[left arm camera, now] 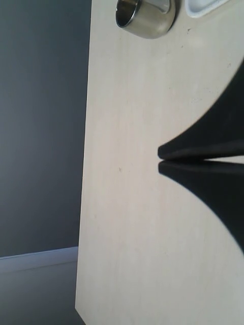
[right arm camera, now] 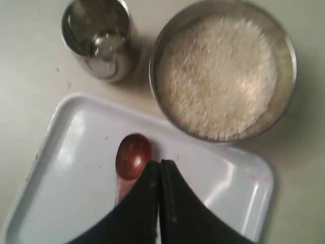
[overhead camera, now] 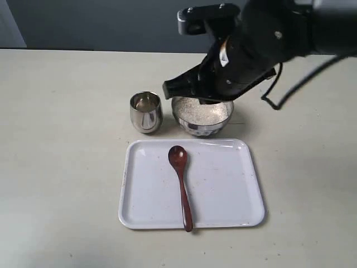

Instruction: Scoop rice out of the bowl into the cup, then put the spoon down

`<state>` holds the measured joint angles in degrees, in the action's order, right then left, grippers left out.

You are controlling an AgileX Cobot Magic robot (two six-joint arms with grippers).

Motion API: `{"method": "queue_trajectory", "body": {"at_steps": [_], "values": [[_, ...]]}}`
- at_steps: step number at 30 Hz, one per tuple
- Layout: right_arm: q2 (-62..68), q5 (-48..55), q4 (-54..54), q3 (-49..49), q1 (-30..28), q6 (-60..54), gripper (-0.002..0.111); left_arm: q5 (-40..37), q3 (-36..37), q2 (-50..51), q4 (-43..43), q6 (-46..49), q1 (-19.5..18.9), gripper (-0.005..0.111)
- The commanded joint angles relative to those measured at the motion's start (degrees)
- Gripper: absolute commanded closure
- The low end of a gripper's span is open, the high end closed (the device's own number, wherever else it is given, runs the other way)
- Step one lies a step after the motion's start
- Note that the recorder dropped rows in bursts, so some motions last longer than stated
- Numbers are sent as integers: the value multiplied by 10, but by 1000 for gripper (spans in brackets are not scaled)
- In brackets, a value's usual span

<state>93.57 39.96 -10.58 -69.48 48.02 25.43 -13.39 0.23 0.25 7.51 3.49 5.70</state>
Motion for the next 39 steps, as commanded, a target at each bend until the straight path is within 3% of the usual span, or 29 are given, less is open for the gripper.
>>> {"method": "queue_trajectory", "body": {"at_steps": [1,6,13,17,21,25,27,30,34,39], "values": [[-86,-125,-163,109,0,109,108,1,-2,-3,-24,-4,2,106],[-176,-200,-348,193,-25,303,108,1,-2,-3,-37,-4,2,106],[-314,-187,-401,201,-116,320,109,1,-2,-3,-38,-4,2,106],[-416,-63,-380,213,-154,283,109,1,-2,-3,-38,-4,2,106],[-509,-21,-388,273,-154,288,109,1,-2,-3,-38,-4,2,106],[-564,126,-327,275,-154,311,109,1,-2,-3,-38,-4,2,106],[-572,92,-345,309,-154,309,109,1,-2,-3,-38,-4,2,106],[-588,-96,-412,409,-159,306,109,1,-2,-3,-38,-4,2,106],[-631,-228,-389,494,-240,332,109,1,-2,-3,-45,-4,2,106],[-745,-304,-341,584,-363,336,109,1,-2,-3,-46,-4,2,106]]}}
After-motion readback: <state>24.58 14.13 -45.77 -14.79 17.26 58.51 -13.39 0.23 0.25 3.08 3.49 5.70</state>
